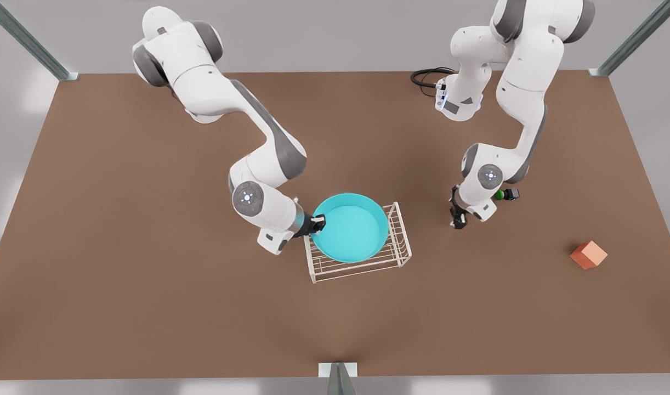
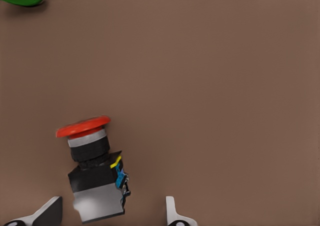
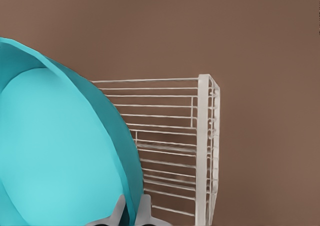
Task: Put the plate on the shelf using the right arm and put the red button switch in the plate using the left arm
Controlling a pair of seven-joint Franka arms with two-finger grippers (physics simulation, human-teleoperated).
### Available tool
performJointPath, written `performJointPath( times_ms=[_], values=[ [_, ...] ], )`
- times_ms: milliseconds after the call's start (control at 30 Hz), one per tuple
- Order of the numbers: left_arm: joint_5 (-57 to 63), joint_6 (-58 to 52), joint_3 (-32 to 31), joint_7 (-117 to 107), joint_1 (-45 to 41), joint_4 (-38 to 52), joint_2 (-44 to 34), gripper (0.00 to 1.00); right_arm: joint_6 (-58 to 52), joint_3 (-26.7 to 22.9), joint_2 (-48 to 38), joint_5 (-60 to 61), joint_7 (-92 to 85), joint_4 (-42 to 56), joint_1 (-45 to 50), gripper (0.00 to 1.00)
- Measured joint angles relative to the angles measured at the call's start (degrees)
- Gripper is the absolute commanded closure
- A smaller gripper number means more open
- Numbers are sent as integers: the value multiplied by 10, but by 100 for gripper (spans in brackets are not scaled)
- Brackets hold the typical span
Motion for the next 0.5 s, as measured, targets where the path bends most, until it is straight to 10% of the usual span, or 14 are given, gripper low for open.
performJointPath(
  times_ms=[67, 100, 500],
  values=[
    [4, 2, 8, -4, 0, 0, -4, 0, 16, -2, 6, -1, 28, -3, 0, 67],
    [8, 2, 13, -5, 0, 0, -5, 0, 22, -2, 7, -2, 41, -4, 1, 0],
    [43, 2, 22, -20, -1, -22, -9, 0, -181, -34, -244, -60, 89, -21, -135, 0]
  ],
)
